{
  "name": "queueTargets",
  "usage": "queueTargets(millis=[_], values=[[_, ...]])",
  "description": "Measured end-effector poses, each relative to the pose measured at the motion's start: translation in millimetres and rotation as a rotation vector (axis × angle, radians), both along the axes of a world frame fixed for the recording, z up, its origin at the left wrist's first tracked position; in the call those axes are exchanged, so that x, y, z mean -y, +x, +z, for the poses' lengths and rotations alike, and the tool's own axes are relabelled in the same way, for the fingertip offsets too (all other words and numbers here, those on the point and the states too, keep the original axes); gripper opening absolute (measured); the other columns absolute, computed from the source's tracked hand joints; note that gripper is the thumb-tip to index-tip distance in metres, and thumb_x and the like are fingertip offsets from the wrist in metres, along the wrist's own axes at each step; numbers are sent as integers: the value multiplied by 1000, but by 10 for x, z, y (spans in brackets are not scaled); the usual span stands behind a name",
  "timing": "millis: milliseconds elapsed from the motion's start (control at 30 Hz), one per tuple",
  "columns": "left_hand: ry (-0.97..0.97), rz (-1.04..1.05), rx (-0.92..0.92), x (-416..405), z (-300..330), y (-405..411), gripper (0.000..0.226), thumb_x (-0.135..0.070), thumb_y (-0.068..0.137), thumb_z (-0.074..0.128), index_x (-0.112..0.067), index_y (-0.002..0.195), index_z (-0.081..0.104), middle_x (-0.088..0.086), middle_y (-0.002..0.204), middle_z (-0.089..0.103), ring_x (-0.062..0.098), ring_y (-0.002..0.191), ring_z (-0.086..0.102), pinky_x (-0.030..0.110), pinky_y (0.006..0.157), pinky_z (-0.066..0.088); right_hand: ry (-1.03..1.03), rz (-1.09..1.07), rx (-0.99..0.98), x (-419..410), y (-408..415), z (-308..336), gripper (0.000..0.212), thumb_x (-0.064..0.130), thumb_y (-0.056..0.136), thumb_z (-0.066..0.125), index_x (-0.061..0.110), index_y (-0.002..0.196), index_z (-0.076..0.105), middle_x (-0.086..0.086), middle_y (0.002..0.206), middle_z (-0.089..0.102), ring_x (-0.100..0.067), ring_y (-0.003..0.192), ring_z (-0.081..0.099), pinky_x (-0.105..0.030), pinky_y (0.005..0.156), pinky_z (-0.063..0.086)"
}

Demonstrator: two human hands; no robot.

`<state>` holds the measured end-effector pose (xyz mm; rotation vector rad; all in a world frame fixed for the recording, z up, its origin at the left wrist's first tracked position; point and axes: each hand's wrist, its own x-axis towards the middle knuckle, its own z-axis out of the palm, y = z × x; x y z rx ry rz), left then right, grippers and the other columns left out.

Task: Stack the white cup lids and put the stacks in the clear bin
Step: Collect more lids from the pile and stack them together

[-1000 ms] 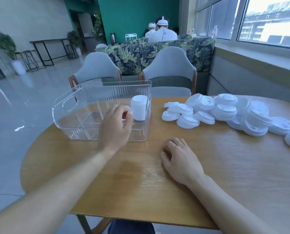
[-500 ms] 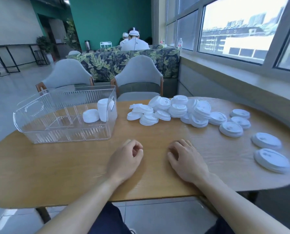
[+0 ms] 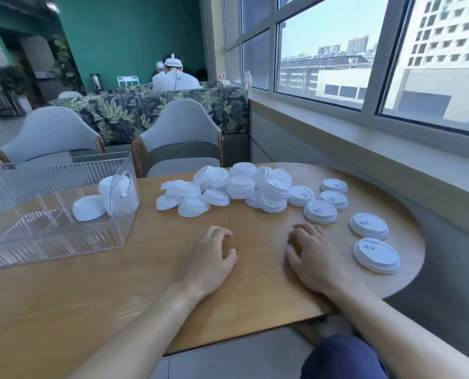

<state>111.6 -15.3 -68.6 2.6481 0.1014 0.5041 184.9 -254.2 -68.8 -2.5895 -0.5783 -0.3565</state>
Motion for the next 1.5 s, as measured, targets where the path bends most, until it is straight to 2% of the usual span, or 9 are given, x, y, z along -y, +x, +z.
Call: queueTargets(millis=[167, 333, 567, 833, 967, 1200, 1333, 1500], values=[[33, -27, 17, 205, 8, 341, 43, -41, 98, 57, -28, 139, 51, -16, 140, 48, 8, 128, 46, 32, 107, 40, 39, -120, 59, 120, 196, 22, 42, 27, 91, 60, 16, 132, 57, -3, 149, 39, -20, 140, 22, -33, 113, 30], [19, -42, 37, 329, 13, 701, 53, -46, 99, 56, -25, 147, 43, -13, 146, 44, 11, 130, 44, 33, 107, 41, 49, -233, 49, 176, 430, 42, 50, 26, 88, 61, 15, 135, 49, -10, 155, 32, -27, 140, 19, -41, 116, 28], [-27, -55, 123, 420, 10, 1187, 53, -54, 98, 55, -28, 142, 43, -10, 141, 47, 11, 130, 46, 35, 98, 48, 23, -256, 67, 139, 708, 39, 50, 30, 93, 55, 13, 139, 45, -11, 154, 33, -29, 141, 26, -42, 116, 29], [-66, -39, 221, 534, 51, 1650, 67, -56, 94, 60, -20, 148, 41, 0, 144, 48, 19, 133, 44, 40, 106, 44, -65, -337, 39, 95, 849, 10, 60, 44, 96, 45, 15, 148, 36, -15, 154, 35, -33, 139, 31, -44, 114, 27], [-58, -35, 246, 587, 71, 1806, 70, -61, 93, 59, -19, 147, 42, 1, 143, 49, 21, 131, 44, 43, 106, 44, -89, -377, 58, 87, 852, -1, 59, 46, 97, 43, 16, 147, 35, -14, 151, 36, -34, 134, 33, -44, 110, 27], [-33, -35, 227, 625, 84, 1910, 74, -66, 92, 57, -19, 147, 42, 1, 140, 53, 22, 129, 46, 41, 106, 41, -67, -429, 27, 75, 910, -42, 55, 49, 103, 34, 18, 148, 32, -15, 157, 31, -36, 139, 28, -47, 113, 22], [-12, -38, 233, 630, 81, 1898, 71, -60, 93, 60, -18, 147, 42, 3, 140, 53, 23, 128, 48, 41, 104, 43, -79, -421, 54, 79, 900, -28, 50, 47, 103, 35, 20, 145, 36, -13, 148, 40, -35, 132, 35, -44, 110, 23], [-48, -56, 285, 628, 76, 1822, 71, -59, 91, 62, -17, 145, 44, 5, 137, 52, 23, 125, 48, 42, 101, 46, -36, -375, 89, 81, 866, -7, 53, 52, 100, 43, 19, 142, 41, -12, 133, 49, -32, 125, 41, -44, 107, 27]])
